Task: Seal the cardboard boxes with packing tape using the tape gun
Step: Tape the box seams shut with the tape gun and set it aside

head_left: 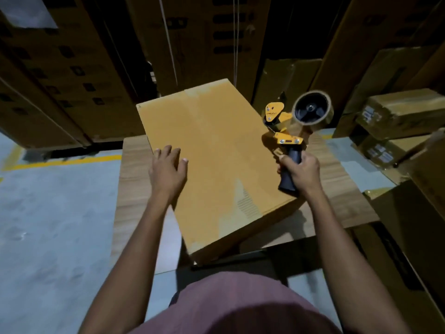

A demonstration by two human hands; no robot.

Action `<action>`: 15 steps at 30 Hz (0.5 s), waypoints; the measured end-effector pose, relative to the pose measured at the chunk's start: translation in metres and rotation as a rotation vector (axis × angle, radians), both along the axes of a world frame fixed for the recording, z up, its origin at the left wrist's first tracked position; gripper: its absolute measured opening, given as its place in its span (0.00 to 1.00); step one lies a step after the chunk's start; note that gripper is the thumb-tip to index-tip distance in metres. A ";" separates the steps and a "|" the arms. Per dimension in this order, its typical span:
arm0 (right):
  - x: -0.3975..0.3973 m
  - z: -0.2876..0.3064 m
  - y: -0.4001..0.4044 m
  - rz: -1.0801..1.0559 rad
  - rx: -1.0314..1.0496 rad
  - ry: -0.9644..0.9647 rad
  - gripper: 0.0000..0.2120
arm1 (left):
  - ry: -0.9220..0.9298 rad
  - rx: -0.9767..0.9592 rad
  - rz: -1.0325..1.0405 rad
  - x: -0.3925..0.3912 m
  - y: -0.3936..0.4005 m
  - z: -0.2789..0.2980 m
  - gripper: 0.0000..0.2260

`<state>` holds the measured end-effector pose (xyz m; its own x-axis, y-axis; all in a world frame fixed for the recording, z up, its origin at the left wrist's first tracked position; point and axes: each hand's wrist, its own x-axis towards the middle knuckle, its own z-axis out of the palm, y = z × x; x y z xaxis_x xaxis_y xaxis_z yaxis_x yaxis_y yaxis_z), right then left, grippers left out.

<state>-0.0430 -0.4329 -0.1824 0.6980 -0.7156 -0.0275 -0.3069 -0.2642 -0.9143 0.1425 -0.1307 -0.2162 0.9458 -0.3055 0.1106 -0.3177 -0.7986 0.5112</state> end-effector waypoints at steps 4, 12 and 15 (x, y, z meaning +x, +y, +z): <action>0.006 0.011 0.007 -0.021 0.103 0.016 0.10 | 0.007 0.051 0.014 -0.025 -0.009 0.000 0.22; 0.003 0.033 0.085 0.198 0.251 -0.077 0.06 | 0.104 0.242 0.031 -0.083 -0.013 0.016 0.28; 0.004 0.045 0.099 0.296 0.235 -0.062 0.04 | -0.013 0.230 0.009 -0.078 -0.005 0.027 0.21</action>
<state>-0.0386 -0.3336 -0.1373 0.8789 -0.4622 -0.1181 -0.1908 -0.1136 -0.9750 0.0647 -0.1358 -0.1893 0.9476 -0.3154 0.0514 -0.3153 -0.8964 0.3117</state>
